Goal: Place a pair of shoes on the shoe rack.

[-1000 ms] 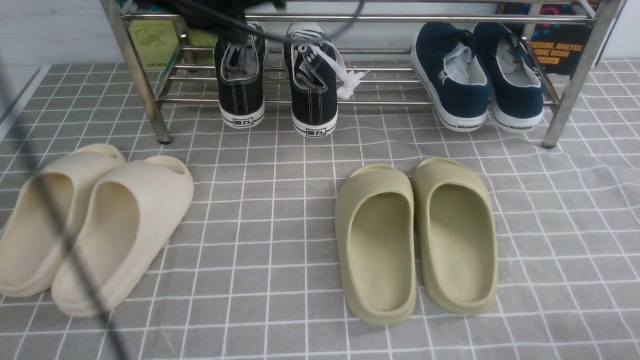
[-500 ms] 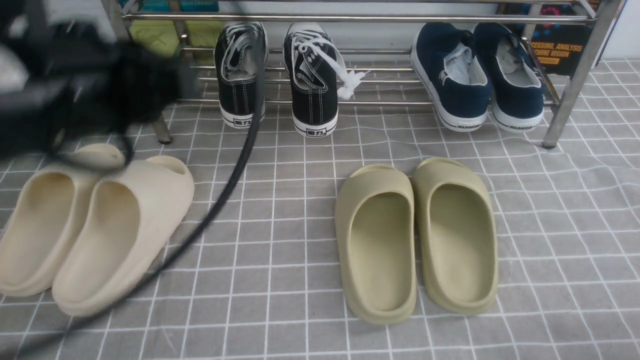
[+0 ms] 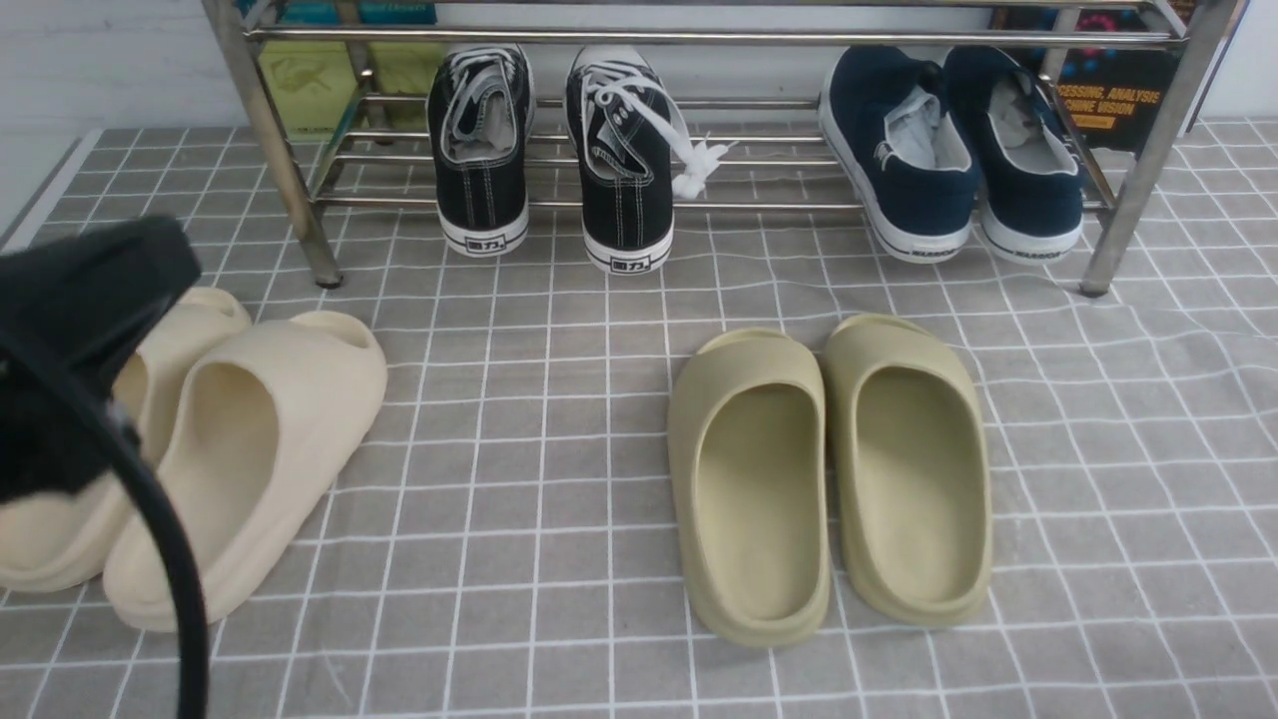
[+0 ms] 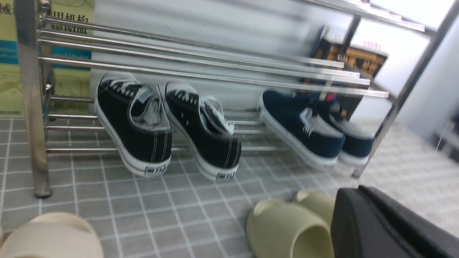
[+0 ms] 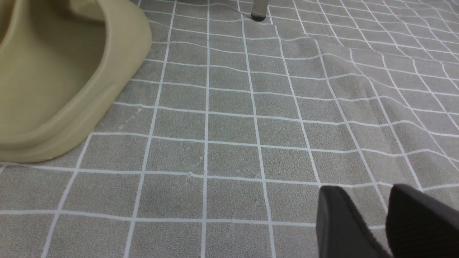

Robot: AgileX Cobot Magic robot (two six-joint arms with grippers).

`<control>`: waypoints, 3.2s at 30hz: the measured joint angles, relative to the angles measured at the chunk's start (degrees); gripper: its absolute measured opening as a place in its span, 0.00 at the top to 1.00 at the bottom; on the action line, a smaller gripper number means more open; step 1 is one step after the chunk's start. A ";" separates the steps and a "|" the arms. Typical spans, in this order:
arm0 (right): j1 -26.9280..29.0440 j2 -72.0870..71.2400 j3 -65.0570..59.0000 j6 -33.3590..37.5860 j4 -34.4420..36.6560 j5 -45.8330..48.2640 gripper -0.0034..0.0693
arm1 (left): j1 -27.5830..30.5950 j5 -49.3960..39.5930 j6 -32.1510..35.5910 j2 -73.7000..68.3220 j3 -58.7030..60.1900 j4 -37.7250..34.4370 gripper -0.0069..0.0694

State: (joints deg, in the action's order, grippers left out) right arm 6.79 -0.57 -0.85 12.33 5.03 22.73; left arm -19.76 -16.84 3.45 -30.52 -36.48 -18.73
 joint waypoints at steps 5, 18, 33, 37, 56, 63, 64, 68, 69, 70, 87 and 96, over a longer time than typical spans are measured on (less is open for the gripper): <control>0.00 0.00 0.00 0.00 0.00 0.00 0.62 | 0.00 -3.23 0.59 0.94 0.05 2.46 0.93; 0.00 0.00 0.00 0.00 0.00 0.00 0.62 | 1.33 -21.82 5.03 18.78 3.99 15.16 0.93; 0.05 -0.07 0.00 0.00 0.00 0.06 0.62 | 11.48 -9.89 -12.11 31.30 32.51 21.78 0.93; 0.05 -0.07 0.00 0.00 0.00 0.11 0.62 | 13.21 -8.58 -15.64 31.30 37.36 22.04 0.93; 0.05 -0.07 0.00 0.00 0.00 0.11 0.62 | 17.16 -6.01 -14.51 31.30 38.04 19.39 0.93; 0.05 -0.07 0.00 0.00 0.00 0.11 0.62 | 17.16 -6.01 -14.51 31.30 38.04 19.25 0.93; 0.05 -0.07 0.00 0.00 0.00 0.11 0.62 | 17.16 -6.01 -14.51 31.30 38.04 19.25 0.93; 0.05 -0.07 0.00 0.00 0.00 0.11 0.62 | 17.16 -5.82 -14.51 31.30 38.08 19.19 0.93; 0.05 -0.07 0.00 0.00 0.00 0.11 0.62 | 17.16 -5.70 -14.51 31.30 38.08 19.19 0.93; 0.05 -0.07 0.00 0.00 0.00 0.11 0.62 | 17.16 -5.58 -14.51 31.30 38.08 19.19 0.93; 0.05 -0.07 0.00 0.00 0.00 0.11 0.62 | 17.16 -5.52 -14.35 31.30 38.08 19.19 0.93; 0.05 -0.07 0.00 0.00 0.00 0.11 0.62 | 17.16 -5.52 -14.35 31.30 38.08 19.19 0.93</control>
